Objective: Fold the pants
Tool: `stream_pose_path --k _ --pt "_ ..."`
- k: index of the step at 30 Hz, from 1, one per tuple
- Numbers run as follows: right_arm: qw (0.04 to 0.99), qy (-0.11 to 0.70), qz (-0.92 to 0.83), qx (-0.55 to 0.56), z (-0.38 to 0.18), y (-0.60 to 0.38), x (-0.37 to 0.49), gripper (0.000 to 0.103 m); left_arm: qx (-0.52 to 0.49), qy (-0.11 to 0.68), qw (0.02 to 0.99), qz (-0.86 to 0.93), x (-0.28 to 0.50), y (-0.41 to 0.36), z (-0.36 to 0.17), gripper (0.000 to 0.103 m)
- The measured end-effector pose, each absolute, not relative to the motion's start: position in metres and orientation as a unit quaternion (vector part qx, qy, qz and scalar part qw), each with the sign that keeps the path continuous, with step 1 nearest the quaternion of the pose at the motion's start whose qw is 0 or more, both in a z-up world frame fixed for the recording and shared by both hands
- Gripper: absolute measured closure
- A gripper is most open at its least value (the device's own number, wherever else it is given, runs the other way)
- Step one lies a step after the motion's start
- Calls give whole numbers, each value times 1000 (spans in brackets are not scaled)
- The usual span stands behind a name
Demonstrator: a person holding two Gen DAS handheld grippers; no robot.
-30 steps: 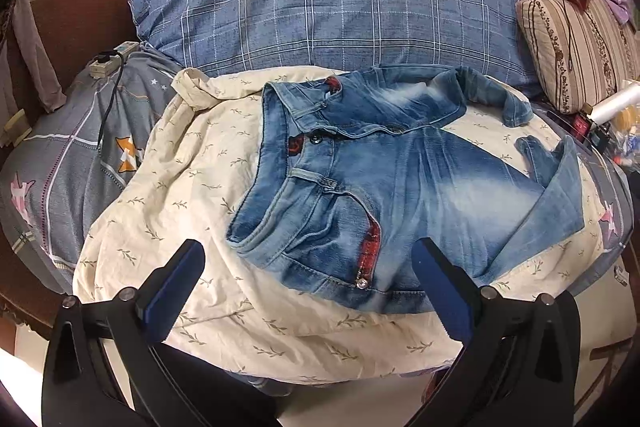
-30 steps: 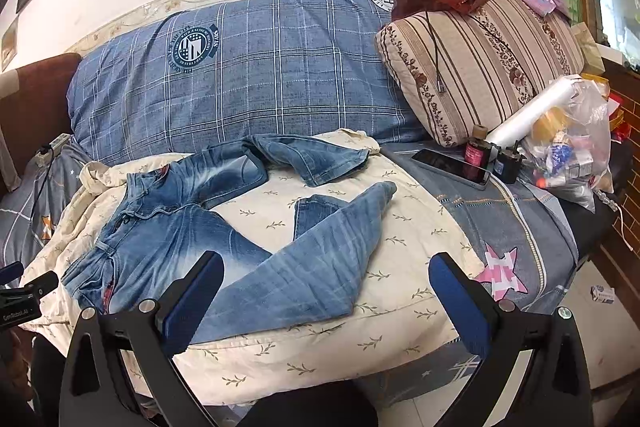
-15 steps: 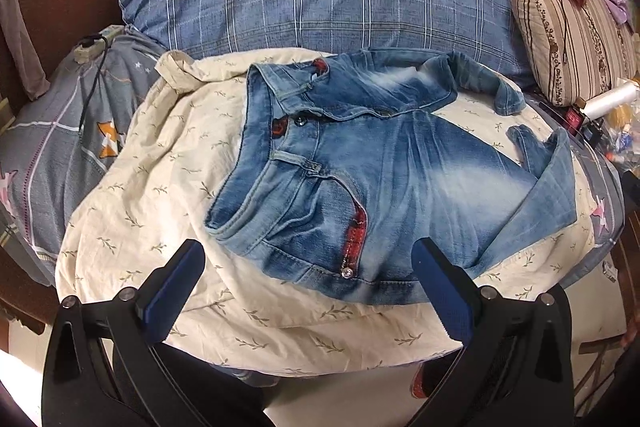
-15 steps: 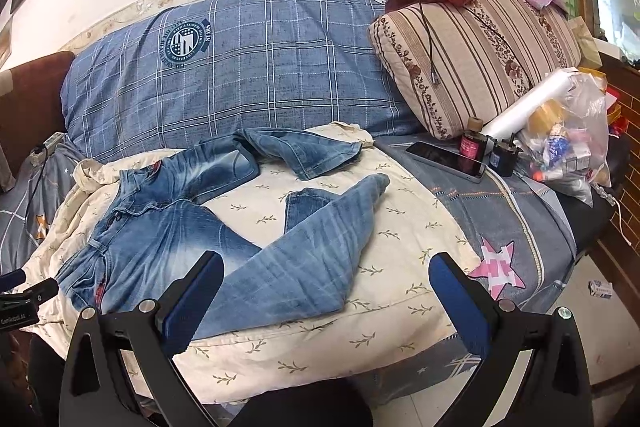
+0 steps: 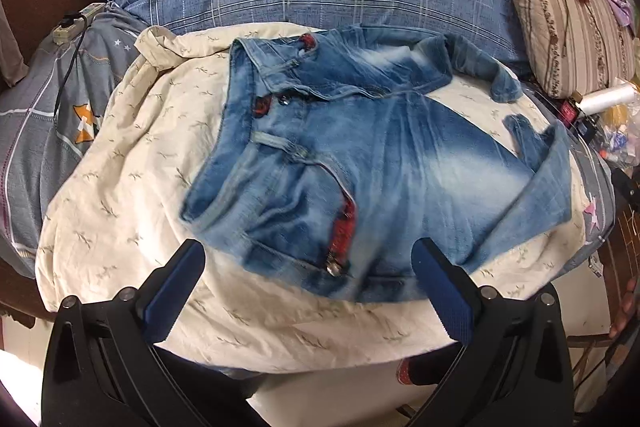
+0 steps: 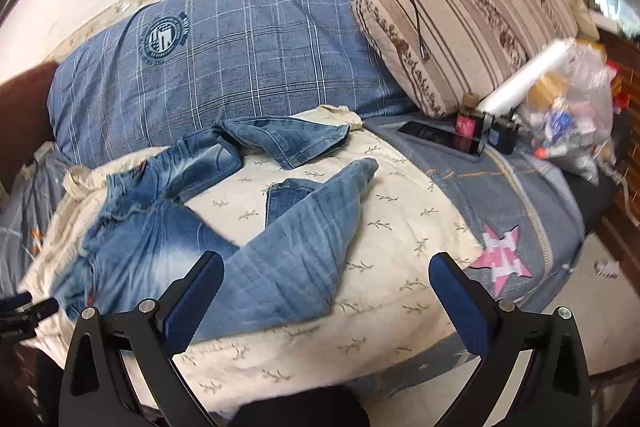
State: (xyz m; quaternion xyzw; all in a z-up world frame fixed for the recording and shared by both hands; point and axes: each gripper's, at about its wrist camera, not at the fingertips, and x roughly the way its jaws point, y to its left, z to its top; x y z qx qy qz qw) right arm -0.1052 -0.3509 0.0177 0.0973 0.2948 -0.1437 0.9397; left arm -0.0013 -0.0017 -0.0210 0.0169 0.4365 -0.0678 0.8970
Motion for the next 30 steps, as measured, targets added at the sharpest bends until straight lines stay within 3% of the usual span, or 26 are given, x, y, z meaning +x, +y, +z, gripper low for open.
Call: stream_pose_path --k 8,16,17,18,19,23,25,30 --pt "906 361 -140 174 0 -413 -22 0 -76 466 882 -5 56 75 2 0" --pt "852 437 -116 265 -52 -445 52 1 -238 581 773 -86 64 89 -80 0" --pt "855 439 -93 261 -55 -444 57 14 -254 591 759 -99 67 85 -89 1" --pt "860 435 -75 257 -52 -444 57 67 -260 591 756 -106 70 81 -90 14" --pt "863 429 -67 257 -43 -447 54 95 -255 589 760 -103 71 78 -84 33" --pt "915 283 -23 288 20 -467 -9 98 -264 566 772 -122 77 83 -55 65" --pt "918 279 -48 278 18 -475 -35 97 -252 557 782 -119 76 84 -49 67" --pt "852 405 -135 302 -67 -499 -83 87 -206 596 771 -95 62 82 -78 67"
